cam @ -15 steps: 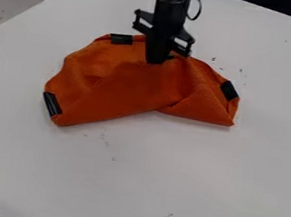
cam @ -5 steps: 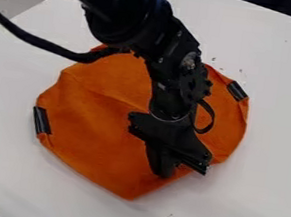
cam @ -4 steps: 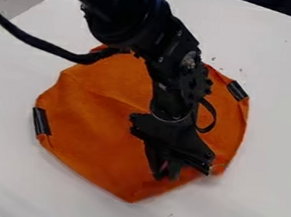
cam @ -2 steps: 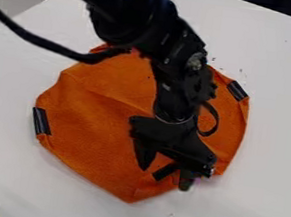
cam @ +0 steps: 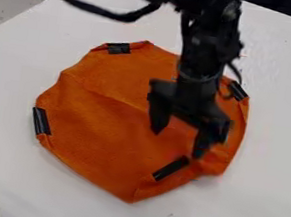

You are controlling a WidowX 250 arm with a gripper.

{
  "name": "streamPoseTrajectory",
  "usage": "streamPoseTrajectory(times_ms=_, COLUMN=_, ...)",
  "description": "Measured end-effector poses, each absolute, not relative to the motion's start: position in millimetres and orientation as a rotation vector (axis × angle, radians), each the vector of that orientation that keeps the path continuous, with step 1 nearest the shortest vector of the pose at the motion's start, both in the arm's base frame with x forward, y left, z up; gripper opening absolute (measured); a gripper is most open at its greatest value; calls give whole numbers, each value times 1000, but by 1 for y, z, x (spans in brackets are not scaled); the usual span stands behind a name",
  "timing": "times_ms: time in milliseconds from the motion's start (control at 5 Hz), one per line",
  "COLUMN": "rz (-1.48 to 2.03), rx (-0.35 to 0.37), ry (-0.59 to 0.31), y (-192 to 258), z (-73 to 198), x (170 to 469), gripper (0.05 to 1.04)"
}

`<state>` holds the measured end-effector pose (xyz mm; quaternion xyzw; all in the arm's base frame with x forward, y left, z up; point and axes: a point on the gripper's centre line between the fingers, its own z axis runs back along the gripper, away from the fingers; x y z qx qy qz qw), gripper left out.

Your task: Unfold the cloth from the center to bottom right

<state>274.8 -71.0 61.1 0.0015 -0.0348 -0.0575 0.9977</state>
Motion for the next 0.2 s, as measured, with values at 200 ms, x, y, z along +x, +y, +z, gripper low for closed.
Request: streamPoseTrajectory(times_ms=200, rz=-132, rx=10, ry=-80, y=-71, z=67, x=287, gripper=1002)
